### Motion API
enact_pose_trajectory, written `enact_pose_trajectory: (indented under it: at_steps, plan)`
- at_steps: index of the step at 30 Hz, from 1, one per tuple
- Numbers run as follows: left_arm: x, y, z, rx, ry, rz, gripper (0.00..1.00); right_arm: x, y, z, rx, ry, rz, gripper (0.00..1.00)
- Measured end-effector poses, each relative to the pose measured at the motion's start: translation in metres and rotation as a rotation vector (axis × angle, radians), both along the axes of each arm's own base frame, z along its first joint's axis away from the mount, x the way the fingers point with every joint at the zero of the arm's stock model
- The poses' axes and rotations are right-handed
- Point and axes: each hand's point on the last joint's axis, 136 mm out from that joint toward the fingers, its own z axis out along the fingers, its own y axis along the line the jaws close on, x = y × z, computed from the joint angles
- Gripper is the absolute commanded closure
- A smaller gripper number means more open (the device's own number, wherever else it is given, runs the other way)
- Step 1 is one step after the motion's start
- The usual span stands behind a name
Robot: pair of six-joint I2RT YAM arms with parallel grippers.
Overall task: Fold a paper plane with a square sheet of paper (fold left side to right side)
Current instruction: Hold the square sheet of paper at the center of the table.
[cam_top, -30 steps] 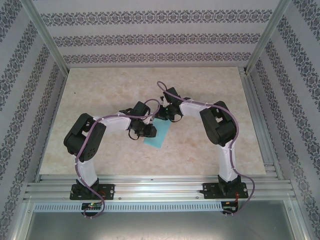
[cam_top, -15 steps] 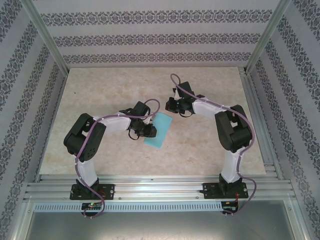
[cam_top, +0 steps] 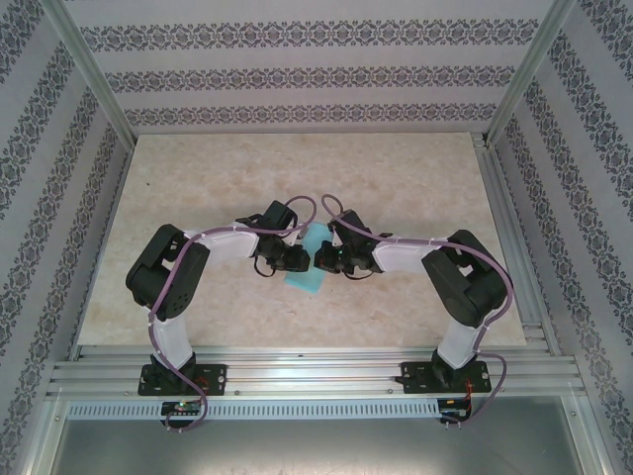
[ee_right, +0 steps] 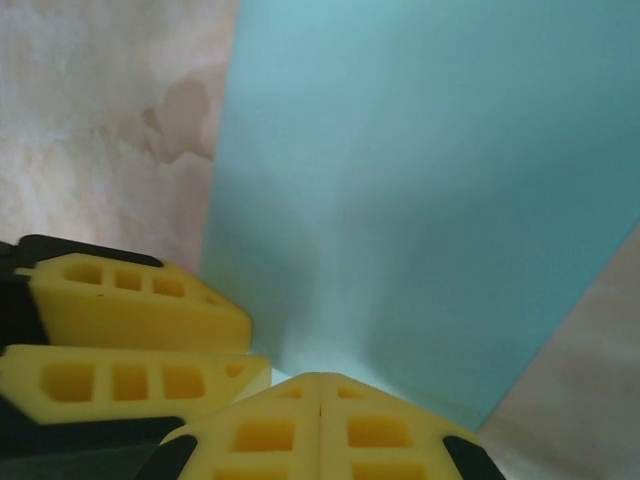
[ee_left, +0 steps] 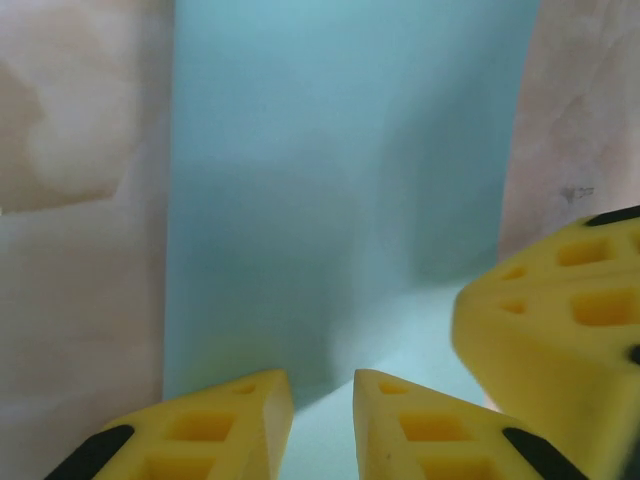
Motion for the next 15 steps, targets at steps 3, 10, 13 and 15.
enact_pose_trajectory:
  at_steps: [3,10,13,15]
  plan:
    - [0.0,0.0,0.0,0.0,0.0,0.0,0.74,-0.0015,-0.0012,-0.01,-0.009,0.026,-0.017,1.0]
    - [-0.0001,-0.0006,0.0022,-0.002,-0.005,-0.001,0.74,-0.0011,-0.0022,-0.0112,-0.017,0.027,-0.026,1.0]
    - [-0.0025,0.0008,0.0027,-0.002,-0.005,-0.002,0.72,-0.0009,-0.0025,-0.0116,-0.019,0.025,-0.027,1.0]
    - [-0.0067,0.0012,0.0031,-0.003,-0.002,-0.007,0.71,-0.0006,-0.002,-0.012,-0.018,0.024,-0.026,1.0]
